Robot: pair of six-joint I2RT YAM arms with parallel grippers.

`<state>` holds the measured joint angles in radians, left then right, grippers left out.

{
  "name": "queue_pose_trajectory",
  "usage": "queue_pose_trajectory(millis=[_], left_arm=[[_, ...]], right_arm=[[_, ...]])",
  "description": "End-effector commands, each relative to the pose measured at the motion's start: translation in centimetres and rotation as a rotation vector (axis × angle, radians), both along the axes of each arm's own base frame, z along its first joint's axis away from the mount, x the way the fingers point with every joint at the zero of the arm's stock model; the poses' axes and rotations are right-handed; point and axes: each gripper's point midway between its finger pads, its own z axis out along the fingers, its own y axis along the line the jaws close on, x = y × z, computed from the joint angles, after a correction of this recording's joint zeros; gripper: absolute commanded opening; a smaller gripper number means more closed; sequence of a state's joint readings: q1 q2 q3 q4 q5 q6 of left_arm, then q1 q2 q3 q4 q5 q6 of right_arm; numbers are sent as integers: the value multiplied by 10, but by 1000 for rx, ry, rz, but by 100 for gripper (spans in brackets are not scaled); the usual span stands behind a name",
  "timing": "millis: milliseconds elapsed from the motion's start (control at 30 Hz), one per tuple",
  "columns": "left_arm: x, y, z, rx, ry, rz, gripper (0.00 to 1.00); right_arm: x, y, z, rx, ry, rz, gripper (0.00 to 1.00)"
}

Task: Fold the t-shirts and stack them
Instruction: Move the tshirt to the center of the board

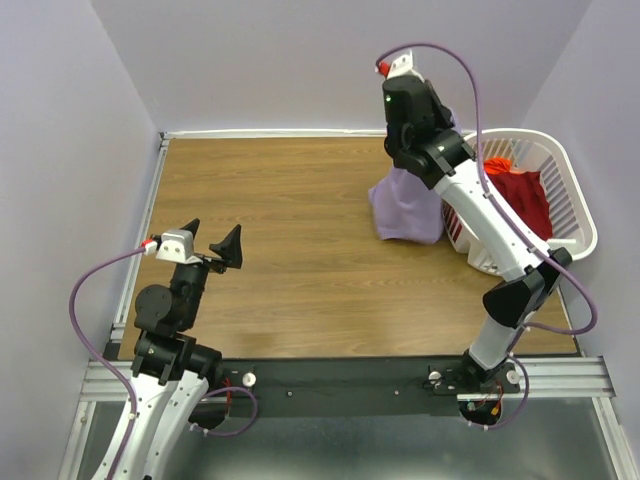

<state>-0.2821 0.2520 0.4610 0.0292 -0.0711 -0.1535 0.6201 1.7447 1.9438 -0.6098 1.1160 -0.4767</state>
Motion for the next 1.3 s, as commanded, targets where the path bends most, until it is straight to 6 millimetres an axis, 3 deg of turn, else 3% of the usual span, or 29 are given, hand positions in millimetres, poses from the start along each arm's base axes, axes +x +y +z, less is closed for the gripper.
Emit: queue_pose_trajectory(millis=[0, 167, 200, 300, 333, 400, 433, 500, 600, 733, 767, 833, 867, 1000, 1033, 1067, 1133, 1167, 1267], left_arm=[[3, 4, 0, 2, -10, 24, 98], [3, 5, 0, 1, -8, 33, 98], [3, 6, 0, 1, -7, 36, 98], [3, 7, 1, -1, -9, 41, 98], [3, 7, 1, -3, -9, 42, 98], [2, 9, 2, -5, -14, 50, 98], [1, 10, 3, -7, -19, 53, 98], [0, 11, 4, -12, -24, 57, 98], [-2, 13, 6, -16, -31, 64, 98], [-3, 13, 6, -18, -33, 67, 98], [-4, 14, 6, -18, -35, 67, 98], [-4, 14, 6, -21, -36, 70, 98], [-4, 14, 7, -23, -37, 68, 98], [-5, 15, 7, -28, -36, 72, 98], [-5, 14, 6, -30, -34, 69, 98], [-4, 15, 6, -30, -33, 70, 98], [-3, 13, 4, -29, -25, 67, 98], [-1, 13, 3, -26, -19, 67, 98], [4, 12, -2, -30, 9, 69, 98]], right_arm=[[9, 19, 47, 1, -89, 69, 0], [4, 73, 78, -5, -160, 201, 1], [4, 95, 76, -16, -160, 244, 1], [1, 131, 85, -20, -194, 323, 0], [-4, 156, 82, -57, -187, 373, 1], [-14, 188, 100, -33, -259, 450, 0], [-14, 204, 100, -19, -280, 479, 0], [-22, 226, 111, -12, -321, 542, 0], [-18, 234, 112, -11, -355, 535, 1], [-11, 247, 65, -75, -265, 550, 1], [-9, 250, 32, -123, -199, 564, 1], [-9, 251, -6, -150, -133, 582, 3], [-10, 247, -48, -199, -54, 592, 4], [-5, 202, -123, -154, 46, 479, 4], [-7, 176, -155, -164, 96, 427, 5], [-10, 161, -166, -178, 115, 381, 16], [-24, 133, -203, -212, 194, 342, 27], [-30, 129, -216, -212, 229, 356, 37], [-53, 118, -245, -123, 330, 375, 48]])
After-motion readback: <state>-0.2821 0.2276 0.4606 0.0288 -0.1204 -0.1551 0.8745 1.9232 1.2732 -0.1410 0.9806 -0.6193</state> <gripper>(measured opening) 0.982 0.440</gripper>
